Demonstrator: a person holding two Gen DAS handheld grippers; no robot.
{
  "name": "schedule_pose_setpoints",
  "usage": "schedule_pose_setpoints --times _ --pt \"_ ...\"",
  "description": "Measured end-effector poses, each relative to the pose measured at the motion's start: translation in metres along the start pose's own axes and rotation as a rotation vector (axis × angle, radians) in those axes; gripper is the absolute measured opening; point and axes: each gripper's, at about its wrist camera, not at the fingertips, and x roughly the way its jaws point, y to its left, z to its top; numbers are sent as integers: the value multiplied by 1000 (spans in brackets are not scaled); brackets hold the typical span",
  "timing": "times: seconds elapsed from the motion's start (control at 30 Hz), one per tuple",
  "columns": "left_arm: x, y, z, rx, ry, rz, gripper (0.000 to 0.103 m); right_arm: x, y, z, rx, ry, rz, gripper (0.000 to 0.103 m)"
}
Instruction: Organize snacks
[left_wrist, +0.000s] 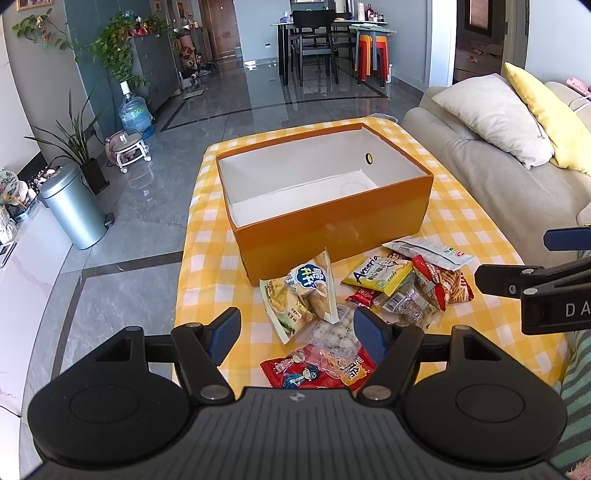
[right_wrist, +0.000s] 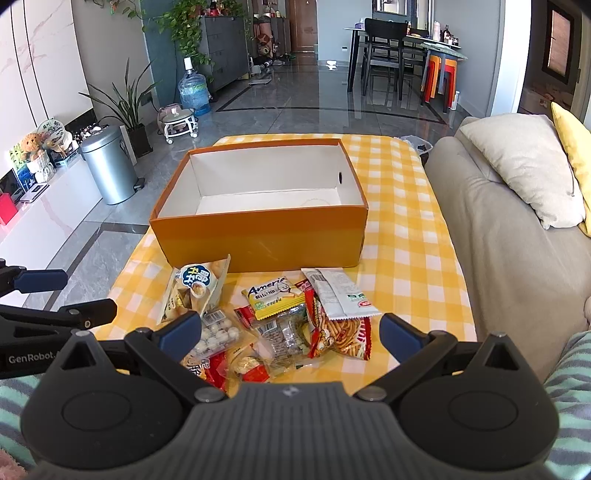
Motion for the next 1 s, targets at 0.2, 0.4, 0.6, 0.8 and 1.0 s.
schedule_pose_setpoints --times 0.2,0.4,0.6,0.8,1.0 --pt "1 0 -1 -1 8 1 82 1 0 0 0 3 -1 99" --pt "3 -1 0 0 17 -2 82 2 -1 0 0 6 -3 99" --pt "4 -1 -1 3 23 -2 82 6 -2 0 -1 15 -6 99" --pt "8 -1 -4 0 46 -5 82 11 -1 -3 -4 38 -9 99" --pt "11 -4 -8 3 68 -9 82 14 -1 -5 3 59 -10 99"
